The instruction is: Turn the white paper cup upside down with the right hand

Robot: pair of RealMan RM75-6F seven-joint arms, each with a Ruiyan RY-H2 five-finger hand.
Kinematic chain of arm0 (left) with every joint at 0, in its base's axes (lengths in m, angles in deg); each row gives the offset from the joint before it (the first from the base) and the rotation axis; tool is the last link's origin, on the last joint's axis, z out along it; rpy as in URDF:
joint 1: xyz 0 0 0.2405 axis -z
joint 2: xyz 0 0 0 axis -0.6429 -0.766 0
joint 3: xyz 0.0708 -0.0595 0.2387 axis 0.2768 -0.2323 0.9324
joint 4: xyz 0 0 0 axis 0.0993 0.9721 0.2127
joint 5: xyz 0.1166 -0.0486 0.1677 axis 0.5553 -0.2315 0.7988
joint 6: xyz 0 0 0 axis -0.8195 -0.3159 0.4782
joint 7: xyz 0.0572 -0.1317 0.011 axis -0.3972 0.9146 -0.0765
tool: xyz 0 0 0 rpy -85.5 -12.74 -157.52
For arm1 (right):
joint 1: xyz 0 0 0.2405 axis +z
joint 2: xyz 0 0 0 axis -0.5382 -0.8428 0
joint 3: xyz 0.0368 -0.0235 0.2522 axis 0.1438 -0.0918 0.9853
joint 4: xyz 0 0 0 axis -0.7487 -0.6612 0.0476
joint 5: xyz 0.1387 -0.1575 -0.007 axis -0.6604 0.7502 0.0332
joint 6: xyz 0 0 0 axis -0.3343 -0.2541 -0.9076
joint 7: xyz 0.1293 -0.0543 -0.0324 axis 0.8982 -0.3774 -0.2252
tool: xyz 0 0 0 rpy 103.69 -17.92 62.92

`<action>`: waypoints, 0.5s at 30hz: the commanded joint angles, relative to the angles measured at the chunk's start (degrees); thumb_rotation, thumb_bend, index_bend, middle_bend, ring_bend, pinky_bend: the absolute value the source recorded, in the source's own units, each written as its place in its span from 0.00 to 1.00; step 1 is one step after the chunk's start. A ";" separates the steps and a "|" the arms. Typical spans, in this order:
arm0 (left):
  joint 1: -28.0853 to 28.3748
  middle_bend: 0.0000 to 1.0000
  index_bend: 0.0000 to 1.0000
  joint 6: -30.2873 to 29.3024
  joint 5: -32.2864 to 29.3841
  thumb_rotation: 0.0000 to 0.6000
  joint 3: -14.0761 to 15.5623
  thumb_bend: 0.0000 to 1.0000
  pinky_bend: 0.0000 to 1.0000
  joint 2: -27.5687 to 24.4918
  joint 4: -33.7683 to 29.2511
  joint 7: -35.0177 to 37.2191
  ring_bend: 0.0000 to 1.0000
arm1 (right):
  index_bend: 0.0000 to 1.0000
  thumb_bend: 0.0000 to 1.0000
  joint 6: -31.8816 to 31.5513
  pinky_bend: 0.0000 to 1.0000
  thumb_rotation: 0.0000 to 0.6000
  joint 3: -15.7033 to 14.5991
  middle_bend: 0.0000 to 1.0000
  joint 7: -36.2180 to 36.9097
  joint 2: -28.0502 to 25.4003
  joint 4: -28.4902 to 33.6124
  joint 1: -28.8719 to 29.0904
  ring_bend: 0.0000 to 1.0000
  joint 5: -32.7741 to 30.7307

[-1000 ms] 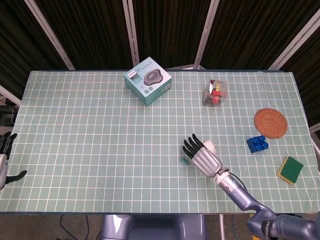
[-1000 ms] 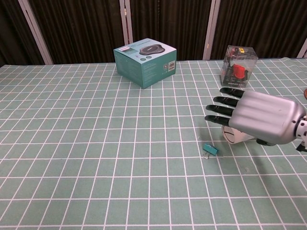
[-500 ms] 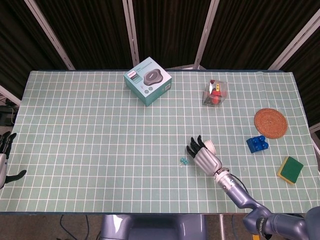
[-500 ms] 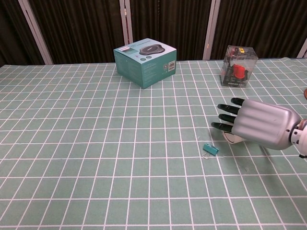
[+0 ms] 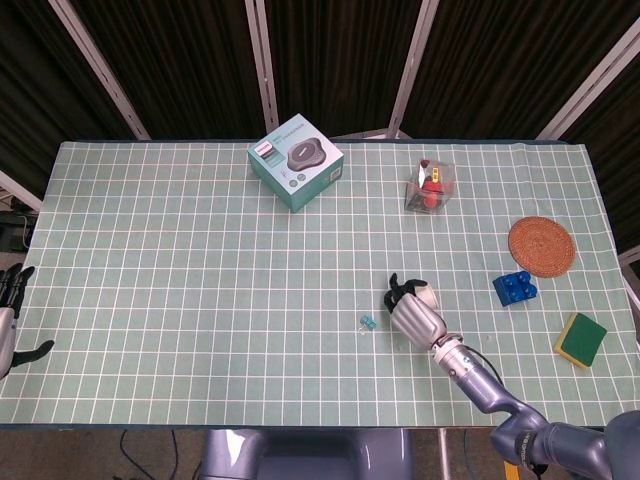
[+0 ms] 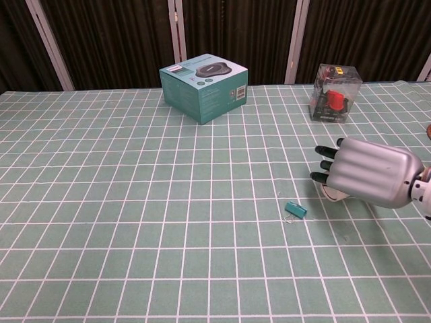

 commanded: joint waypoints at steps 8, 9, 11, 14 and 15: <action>0.02 0.00 0.00 0.13 0.06 1.00 0.06 0.00 0.00 -0.12 -0.13 0.30 0.00 | 0.24 0.24 -4.63 0.50 1.00 4.56 0.37 23.74 -3.41 8.49 -0.70 0.16 -1.16; 0.03 0.00 0.00 0.16 0.12 1.00 0.09 0.00 0.00 -0.14 -0.17 0.37 0.00 | 0.24 0.24 -4.46 0.50 1.00 5.61 0.37 28.36 -4.41 11.14 -0.87 0.16 -2.45; 0.03 0.00 0.00 0.16 0.27 1.00 0.14 0.00 0.00 -0.21 -0.28 0.45 0.00 | 0.24 0.24 -3.60 0.50 1.00 6.68 0.37 35.14 -6.09 14.55 -0.79 0.16 -3.62; -0.05 0.00 0.00 0.07 0.57 1.00 0.26 0.00 0.00 -0.32 -0.49 0.63 0.00 | 0.24 0.24 -2.40 0.50 1.00 7.87 0.37 44.72 -7.57 18.14 -0.89 0.16 -5.23; -0.06 0.00 0.00 0.08 0.63 1.00 0.29 0.00 0.00 -0.36 -0.55 0.70 0.00 | 0.24 0.24 -2.02 0.50 1.00 8.09 0.37 47.37 -7.76 18.81 -0.91 0.16 -5.57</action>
